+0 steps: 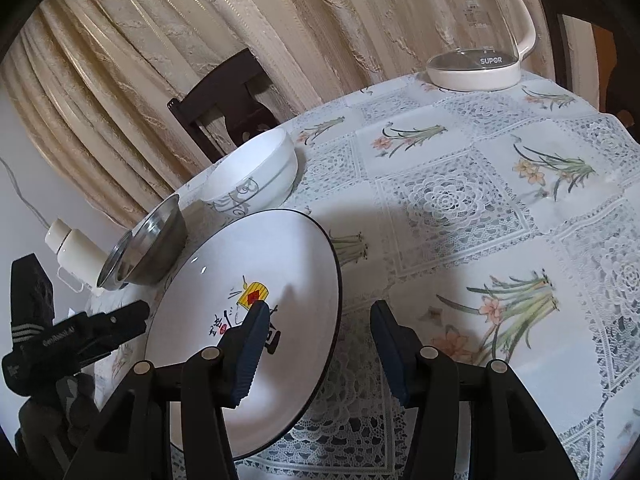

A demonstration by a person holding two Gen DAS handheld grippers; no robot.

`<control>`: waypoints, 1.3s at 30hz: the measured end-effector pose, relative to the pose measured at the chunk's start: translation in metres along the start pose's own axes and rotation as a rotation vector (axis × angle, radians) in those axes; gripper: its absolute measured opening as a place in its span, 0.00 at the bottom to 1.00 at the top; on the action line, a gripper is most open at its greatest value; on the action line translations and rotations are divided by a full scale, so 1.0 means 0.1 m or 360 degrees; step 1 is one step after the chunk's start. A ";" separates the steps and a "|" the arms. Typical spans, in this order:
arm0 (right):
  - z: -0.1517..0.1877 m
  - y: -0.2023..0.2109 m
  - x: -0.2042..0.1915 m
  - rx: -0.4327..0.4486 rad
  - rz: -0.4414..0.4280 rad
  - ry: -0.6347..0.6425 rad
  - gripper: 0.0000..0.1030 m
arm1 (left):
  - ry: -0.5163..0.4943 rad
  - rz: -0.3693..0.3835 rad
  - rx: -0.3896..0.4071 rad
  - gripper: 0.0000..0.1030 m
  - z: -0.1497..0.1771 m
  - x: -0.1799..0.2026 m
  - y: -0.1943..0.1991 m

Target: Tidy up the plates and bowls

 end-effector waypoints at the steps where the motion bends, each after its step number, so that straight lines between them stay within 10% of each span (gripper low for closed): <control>1: 0.00 0.00 -0.01 -0.0001 -0.0001 0.0006 0.54 | -0.0001 0.0013 0.0002 0.62 -0.01 0.01 0.00; 15: 0.02 -0.04 -0.06 -0.0024 -0.0016 0.0067 0.54 | -0.0071 0.0242 -0.0091 0.44 0.00 0.26 -0.24; 39: 0.09 0.03 -0.21 0.0030 -0.0038 0.0225 0.50 | -0.0327 0.0152 0.0022 0.38 0.09 0.52 -0.16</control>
Point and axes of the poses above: each gripper's, at about its wrist camera, not at the fingertips, and y roughly against the way its jaws point, x to its right, z to its underside, the point moved 1 cm from there along -y, roughly the way its jaws point, and after that the axes turned 12 degrees about -y, right-handed, at the moved point
